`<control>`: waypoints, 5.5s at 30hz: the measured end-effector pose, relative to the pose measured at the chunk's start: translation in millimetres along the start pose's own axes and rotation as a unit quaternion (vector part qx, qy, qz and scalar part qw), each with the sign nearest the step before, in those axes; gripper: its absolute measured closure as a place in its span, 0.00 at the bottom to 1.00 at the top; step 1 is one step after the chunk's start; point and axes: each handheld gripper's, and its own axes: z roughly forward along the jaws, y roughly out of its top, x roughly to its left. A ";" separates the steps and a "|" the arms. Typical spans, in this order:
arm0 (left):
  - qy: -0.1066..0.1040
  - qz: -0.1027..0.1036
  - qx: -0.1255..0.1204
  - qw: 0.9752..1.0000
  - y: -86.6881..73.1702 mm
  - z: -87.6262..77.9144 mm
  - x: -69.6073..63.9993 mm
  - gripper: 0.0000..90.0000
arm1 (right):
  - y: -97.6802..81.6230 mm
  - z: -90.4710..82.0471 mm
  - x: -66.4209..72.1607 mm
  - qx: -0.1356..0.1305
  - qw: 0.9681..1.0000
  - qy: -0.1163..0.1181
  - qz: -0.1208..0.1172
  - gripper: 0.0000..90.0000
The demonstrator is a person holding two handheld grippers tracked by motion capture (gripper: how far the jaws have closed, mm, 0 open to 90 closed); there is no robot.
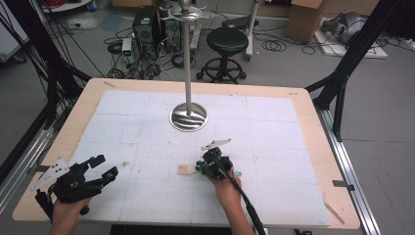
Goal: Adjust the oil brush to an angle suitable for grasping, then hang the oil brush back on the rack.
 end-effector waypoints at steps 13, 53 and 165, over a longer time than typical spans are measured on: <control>0.001 0.000 0.002 1.000 -0.5 0.9 -1.3 0.26 | -24.0 -36.7 -2.7 -0.068 0.997 0.043 -0.003 0.99; 0.000 0.007 0.011 1.000 -1.2 4.5 -3.9 0.26 | -52.7 -61.6 -78.3 -0.049 0.983 -0.153 0.088 0.99; -0.068 0.050 0.040 0.996 -3.2 20.4 -27.1 0.29 | -148.1 -195.3 -50.7 -0.255 0.953 -0.148 0.070 0.18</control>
